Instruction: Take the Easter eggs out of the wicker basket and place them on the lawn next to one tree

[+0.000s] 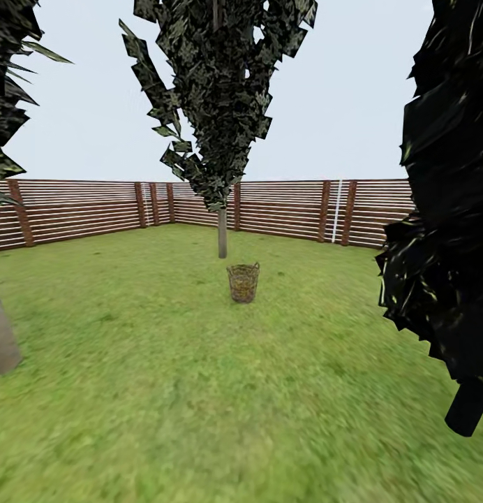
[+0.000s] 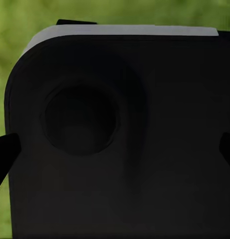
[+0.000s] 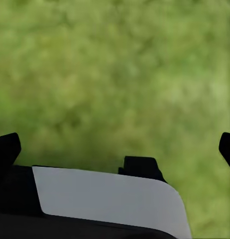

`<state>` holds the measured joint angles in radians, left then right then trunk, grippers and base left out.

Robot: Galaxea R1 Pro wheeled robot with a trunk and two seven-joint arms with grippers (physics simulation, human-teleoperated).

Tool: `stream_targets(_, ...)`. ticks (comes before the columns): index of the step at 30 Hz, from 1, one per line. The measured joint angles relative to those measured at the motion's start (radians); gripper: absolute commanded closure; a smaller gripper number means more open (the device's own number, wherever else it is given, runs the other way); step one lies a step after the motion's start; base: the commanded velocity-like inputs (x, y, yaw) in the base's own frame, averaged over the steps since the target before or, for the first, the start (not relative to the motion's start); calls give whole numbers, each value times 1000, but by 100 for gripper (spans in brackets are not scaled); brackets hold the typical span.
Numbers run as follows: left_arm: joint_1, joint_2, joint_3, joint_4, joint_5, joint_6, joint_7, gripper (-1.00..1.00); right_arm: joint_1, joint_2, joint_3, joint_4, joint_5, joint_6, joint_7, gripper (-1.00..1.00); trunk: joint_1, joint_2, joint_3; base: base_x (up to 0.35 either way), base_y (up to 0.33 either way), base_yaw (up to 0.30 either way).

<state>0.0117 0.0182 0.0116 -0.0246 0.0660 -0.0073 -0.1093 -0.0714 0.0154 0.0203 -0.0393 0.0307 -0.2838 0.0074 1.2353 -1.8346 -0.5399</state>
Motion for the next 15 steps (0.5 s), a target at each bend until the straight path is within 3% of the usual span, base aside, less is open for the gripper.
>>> stream_targets(15,0,0,0,0,0,0,0,-100,0,0,0,0,0,0,0,-100,0,0,0,332,-2,0)
